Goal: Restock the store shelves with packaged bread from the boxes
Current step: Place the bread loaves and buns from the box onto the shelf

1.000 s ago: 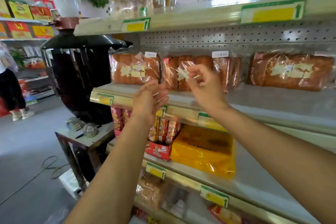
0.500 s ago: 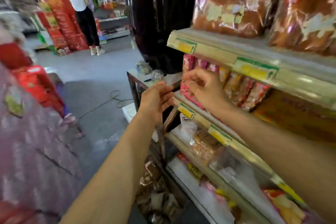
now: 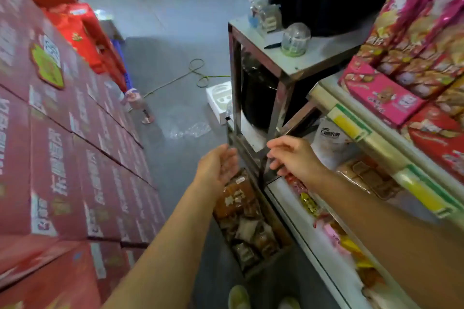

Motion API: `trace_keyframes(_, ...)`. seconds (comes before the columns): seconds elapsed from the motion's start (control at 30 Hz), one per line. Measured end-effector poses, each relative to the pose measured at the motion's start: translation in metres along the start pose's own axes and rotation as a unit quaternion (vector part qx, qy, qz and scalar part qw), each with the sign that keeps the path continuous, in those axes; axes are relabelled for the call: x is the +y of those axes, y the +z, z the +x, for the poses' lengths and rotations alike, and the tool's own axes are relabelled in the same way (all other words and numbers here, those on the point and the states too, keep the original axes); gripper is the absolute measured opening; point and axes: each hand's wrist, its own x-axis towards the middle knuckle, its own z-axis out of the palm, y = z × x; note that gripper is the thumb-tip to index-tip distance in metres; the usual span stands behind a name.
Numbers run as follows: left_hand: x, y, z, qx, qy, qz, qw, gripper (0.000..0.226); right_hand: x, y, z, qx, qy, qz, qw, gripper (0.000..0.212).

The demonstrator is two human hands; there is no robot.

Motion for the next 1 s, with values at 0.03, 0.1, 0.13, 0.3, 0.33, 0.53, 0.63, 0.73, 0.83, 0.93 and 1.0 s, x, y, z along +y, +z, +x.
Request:
trace_keyframes(0.03,-0.009,-0.009,0.017,0.013,-0.013,-0.01,1.0,0.013,0.013,0.006,0.012,-0.009,0.024,0.005,1.0,0.019)
trace_keyframes(0.1,-0.028,-0.024,0.056,0.032,-0.041,-0.041,0.998,0.014,0.043,0.019,0.039,-0.025,0.076,0.014,0.997,0.018)
trace_keyframes(0.13,-0.039,-0.032,0.076,0.045,-0.059,-0.055,0.996,0.015,0.061,0.026,0.054,-0.032,0.108,0.022,0.993,0.017)
trace_keyframes(0.3,-0.116,-0.068,0.178,0.1,-0.131,-0.106,0.981,0.014,0.169,0.068,0.133,-0.044,0.256,0.08,0.962,0.014)
trace_keyframes(0.33,-0.133,-0.074,0.198,0.107,-0.14,-0.106,0.979,0.017,0.192,0.075,0.15,-0.04,0.275,0.087,0.957,0.012)
trace_keyframes(0.53,-0.231,-0.108,0.299,0.159,-0.166,-0.146,0.962,0.031,0.313,0.123,0.228,-0.011,0.342,0.118,0.932,0.012)
trace_keyframes(0.63,-0.273,-0.119,0.339,0.177,-0.18,-0.171,0.952,0.04,0.368,0.142,0.252,0.004,0.375,0.144,0.916,0.011)
trace_keyframes(0.73,-0.308,-0.126,0.374,0.193,-0.203,-0.206,0.937,0.048,0.421,0.163,0.274,0.035,0.395,0.17,0.902,0.019)
trace_keyframes(0.83,-0.333,-0.135,0.406,0.226,-0.207,-0.268,0.913,0.061,0.465,0.18,0.292,0.072,0.412,0.214,0.883,0.04)
trace_keyframes(0.93,-0.349,-0.142,0.431,0.239,-0.181,-0.354,0.886,0.068,0.494,0.192,0.306,0.094,0.413,0.313,0.85,0.049)
trace_keyframes(1.0,-0.359,-0.143,0.442,0.24,-0.157,-0.392,0.874,0.068,0.507,0.197,0.314,0.112,0.403,0.357,0.835,0.052)
